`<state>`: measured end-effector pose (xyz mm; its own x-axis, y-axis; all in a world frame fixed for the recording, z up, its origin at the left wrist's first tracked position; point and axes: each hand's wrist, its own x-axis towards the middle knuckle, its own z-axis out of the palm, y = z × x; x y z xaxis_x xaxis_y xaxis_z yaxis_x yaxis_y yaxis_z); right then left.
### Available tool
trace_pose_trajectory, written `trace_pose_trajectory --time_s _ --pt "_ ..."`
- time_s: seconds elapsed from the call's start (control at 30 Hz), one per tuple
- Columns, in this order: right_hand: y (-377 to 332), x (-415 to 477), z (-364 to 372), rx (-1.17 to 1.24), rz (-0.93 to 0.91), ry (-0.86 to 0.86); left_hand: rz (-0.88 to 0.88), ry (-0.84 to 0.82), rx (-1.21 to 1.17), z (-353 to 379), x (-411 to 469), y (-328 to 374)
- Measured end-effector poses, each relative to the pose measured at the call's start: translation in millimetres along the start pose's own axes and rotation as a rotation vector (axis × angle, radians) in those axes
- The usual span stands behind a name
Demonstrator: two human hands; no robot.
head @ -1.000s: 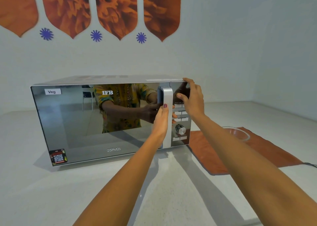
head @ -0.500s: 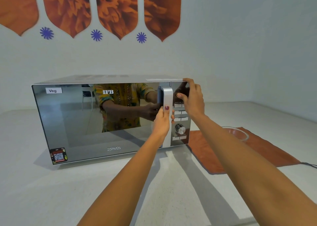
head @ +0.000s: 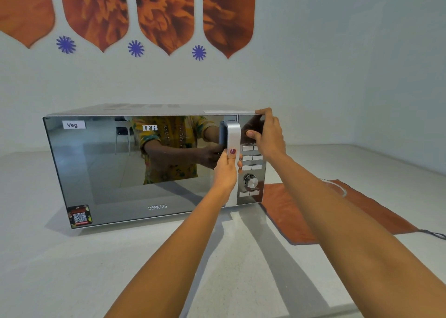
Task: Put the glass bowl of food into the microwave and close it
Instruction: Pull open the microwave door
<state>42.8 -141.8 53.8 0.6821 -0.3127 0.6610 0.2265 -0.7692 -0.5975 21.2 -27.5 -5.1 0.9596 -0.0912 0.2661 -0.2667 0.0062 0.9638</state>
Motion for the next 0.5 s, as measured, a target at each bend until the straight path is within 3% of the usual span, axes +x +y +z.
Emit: trace_pose_trajectory --time_s 0.5 --pt "0.6 2.5 -2.0 -0.003 -0.008 -0.014 -0.009 0.019 0.017 1.9 -0.8 1.2"
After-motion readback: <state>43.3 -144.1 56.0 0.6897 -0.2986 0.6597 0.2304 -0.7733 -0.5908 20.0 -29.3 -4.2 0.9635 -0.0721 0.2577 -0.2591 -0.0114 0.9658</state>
